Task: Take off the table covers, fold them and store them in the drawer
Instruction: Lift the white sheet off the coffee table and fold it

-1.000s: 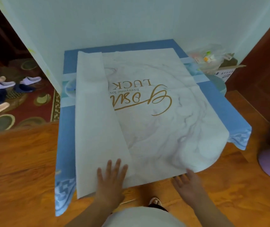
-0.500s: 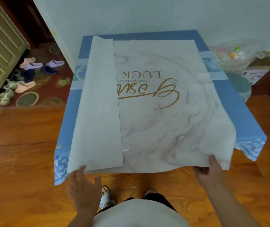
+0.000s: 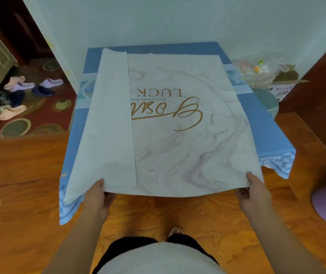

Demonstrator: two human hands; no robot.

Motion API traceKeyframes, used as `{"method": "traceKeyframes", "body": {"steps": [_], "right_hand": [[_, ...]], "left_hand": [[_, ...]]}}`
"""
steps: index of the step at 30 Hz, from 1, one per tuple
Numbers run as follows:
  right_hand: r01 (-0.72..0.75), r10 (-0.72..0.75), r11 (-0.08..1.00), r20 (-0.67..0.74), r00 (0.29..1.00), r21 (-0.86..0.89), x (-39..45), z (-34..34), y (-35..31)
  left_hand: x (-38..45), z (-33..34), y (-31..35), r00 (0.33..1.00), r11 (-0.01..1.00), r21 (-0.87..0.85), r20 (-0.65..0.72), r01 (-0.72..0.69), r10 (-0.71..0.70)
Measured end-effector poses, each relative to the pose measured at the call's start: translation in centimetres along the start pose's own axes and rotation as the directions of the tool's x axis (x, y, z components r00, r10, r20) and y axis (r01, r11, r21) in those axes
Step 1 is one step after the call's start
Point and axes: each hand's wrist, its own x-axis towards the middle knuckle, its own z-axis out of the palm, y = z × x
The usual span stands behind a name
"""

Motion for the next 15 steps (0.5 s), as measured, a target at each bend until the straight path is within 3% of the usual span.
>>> {"method": "traceKeyframes", "body": {"steps": [3, 5, 8, 10, 15], "right_hand": [[0.081, -0.083, 0.996, -0.033, 0.996, -0.038, -3.2, -0.6, 0.0], [0.079, -0.077, 0.997, -0.060, 0.995, 0.024, -5.7, -2.0, 1.2], [0.019, -0.004, 0.983, -0.080, 0.997, 0.185, -10.3, -5.1, 4.2], [0.026, -0.004, 0.980, -0.112, 0.994, 0.197, -13.8, -7.6, 7.1], [0.229, -0.188, 0.961, -0.244, 0.952, 0.154, -23.4, -12.7, 14.1]], "left_hand": [[-2.0, -1.4, 2.4, 0.988, 0.977, 0.157, 0.068, -0.146, 0.137], [-3.4, -3.2, 3.0, 0.977, 0.971, 0.153, 0.140, -0.182, 0.161], [-5.1, -6.6, 2.1, 0.977, 0.982, 0.132, 0.180, -0.136, 0.111], [-5.9, -9.5, 1.1, 0.982, 0.983, 0.152, 0.174, -0.105, 0.078], [-7.8, -16.7, 0.9, 0.975, 0.983, 0.176, 0.221, -0.052, 0.012]]}}
